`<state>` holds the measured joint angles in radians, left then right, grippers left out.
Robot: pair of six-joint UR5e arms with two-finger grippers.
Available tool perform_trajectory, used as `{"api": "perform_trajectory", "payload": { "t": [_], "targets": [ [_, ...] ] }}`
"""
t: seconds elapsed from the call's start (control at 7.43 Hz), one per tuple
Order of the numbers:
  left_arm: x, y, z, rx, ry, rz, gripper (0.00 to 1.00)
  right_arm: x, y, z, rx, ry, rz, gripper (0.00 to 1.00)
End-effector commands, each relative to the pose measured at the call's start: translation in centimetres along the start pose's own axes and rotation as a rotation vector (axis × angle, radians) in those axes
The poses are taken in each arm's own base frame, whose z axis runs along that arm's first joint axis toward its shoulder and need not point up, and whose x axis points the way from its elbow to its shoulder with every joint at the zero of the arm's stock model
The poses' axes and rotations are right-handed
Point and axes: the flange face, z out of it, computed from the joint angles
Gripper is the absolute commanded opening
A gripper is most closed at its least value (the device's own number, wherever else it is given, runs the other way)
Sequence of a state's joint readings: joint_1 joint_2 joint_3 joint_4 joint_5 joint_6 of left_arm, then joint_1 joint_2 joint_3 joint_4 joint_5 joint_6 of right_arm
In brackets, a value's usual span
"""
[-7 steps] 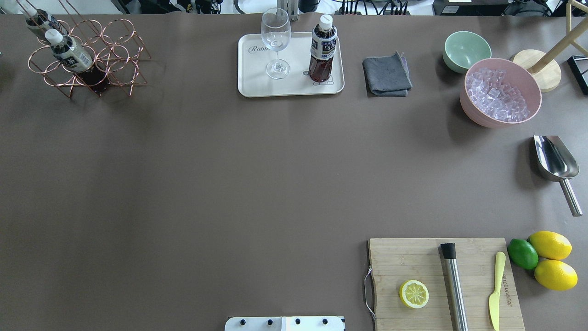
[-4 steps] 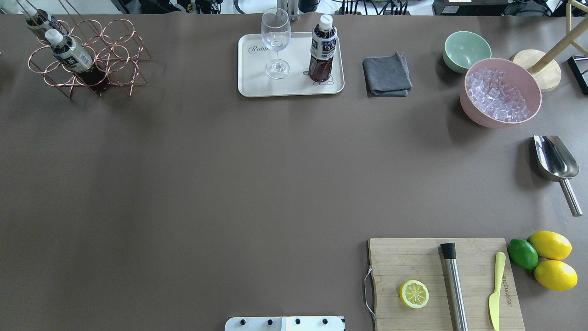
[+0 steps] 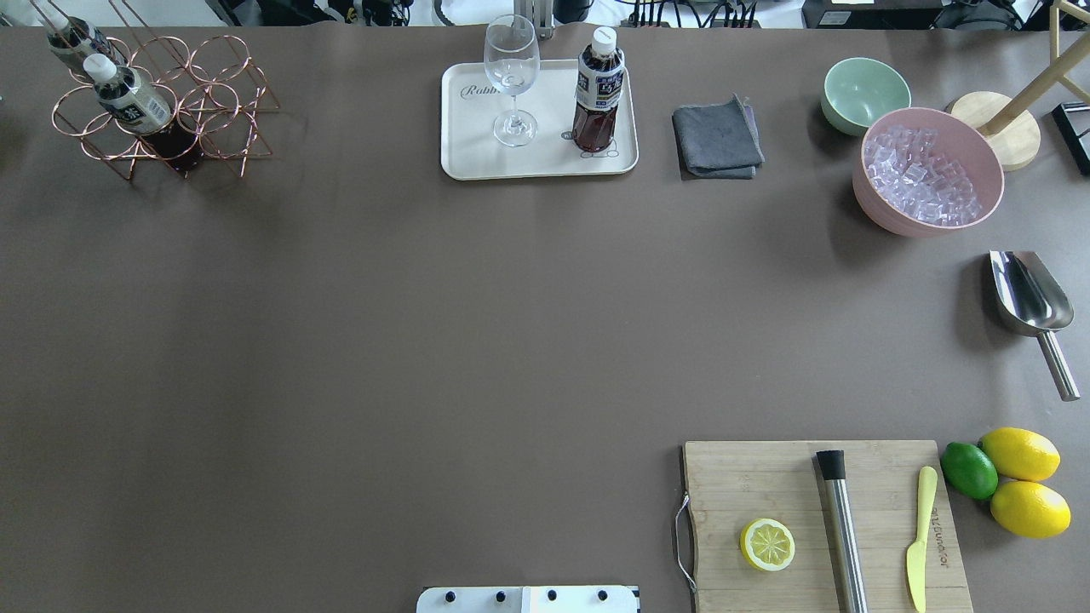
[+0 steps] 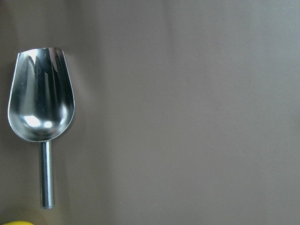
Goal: Take tea from basket to plate
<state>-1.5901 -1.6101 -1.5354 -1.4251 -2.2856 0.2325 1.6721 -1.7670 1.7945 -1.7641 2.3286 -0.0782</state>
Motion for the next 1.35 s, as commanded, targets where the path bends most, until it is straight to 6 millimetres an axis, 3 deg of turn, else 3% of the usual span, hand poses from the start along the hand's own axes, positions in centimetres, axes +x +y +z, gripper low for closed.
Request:
{"api": "perform_trajectory", "payload": {
  "t": [0.0, 0.94, 1.21],
  "targets": [
    [-0.04, 0.05, 0.12, -0.002, 0.000, 0.000, 0.98, 0.10, 0.09, 0.11, -0.003, 0.000, 0.003, 1.00],
    [-0.03, 0.61, 0.21, 0.002, 0.006, -0.012, 0.98, 0.01, 0.07, 0.10, -0.002, -0.008, 0.002, 1.00],
    [0.14, -0.32, -0.08, 0.004, -0.003, -0.003, 0.98, -0.04, 0.07, 0.05, 0.000, -0.008, 0.001, 1.00]
  ]
}}
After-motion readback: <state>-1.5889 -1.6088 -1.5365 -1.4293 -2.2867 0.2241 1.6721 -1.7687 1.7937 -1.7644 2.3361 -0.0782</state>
